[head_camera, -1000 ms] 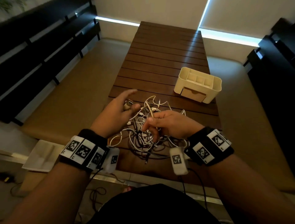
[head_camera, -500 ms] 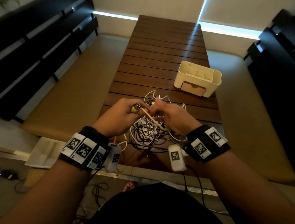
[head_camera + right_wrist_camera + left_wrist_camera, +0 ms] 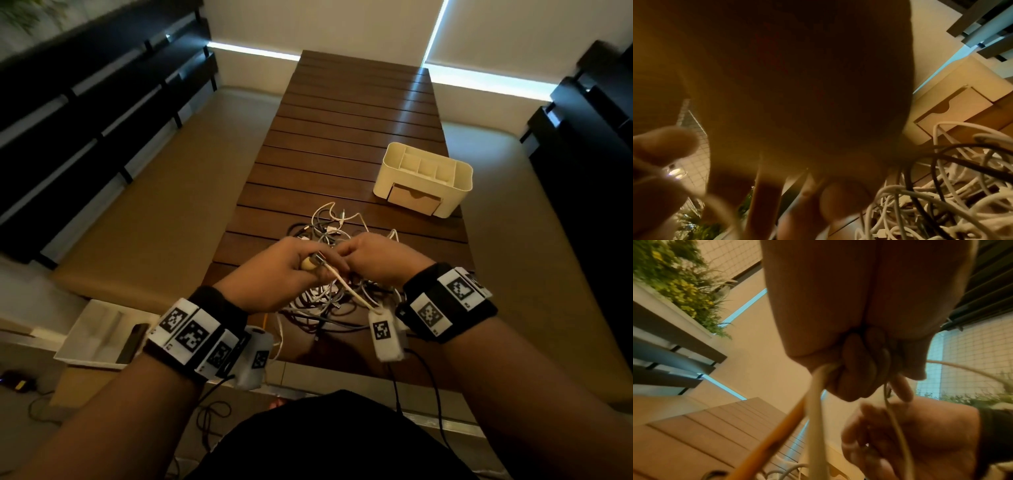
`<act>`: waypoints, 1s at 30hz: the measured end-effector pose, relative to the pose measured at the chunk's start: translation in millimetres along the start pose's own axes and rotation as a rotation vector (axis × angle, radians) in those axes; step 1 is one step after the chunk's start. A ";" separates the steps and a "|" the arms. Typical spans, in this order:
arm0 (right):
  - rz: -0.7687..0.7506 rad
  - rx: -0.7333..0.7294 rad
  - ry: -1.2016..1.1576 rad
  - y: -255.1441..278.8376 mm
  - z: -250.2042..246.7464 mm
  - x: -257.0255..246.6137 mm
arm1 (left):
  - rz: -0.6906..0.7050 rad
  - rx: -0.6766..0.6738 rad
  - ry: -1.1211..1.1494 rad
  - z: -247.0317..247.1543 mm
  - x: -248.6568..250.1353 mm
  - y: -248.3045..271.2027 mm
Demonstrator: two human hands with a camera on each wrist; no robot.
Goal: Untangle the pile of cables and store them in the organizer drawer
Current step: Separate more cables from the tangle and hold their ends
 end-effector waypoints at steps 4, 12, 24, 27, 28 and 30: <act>0.096 -0.101 0.092 -7.1 15.2 16.8 | -0.008 0.119 0.094 -19.8 -3.0 5.5; 0.154 -0.250 -0.008 -2.7 32.4 23.7 | 0.050 0.094 0.075 -21.9 4.1 3.0; -0.079 -0.074 -0.097 1.3 3.9 -7.3 | -0.023 0.190 0.234 -36.6 -9.4 10.3; -0.088 0.044 -0.198 -1.2 -6.4 -6.5 | -0.072 0.344 0.377 -57.8 -27.3 21.4; -0.100 0.075 -0.203 -1.7 -7.7 -6.8 | -0.073 0.396 0.418 -63.5 -31.6 24.0; -0.125 0.104 -0.160 -1.3 -3.3 -9.6 | -0.089 0.464 0.444 -68.3 -35.8 26.6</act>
Point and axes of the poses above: each hand's wrist, its own y-axis away from the middle knuckle, its own z-axis out of the palm, x = y × z, the point moved 9 cm from there along -y, towards the middle knuckle, and after that the axes turned 13 degrees about z, right-handed, at the moved point
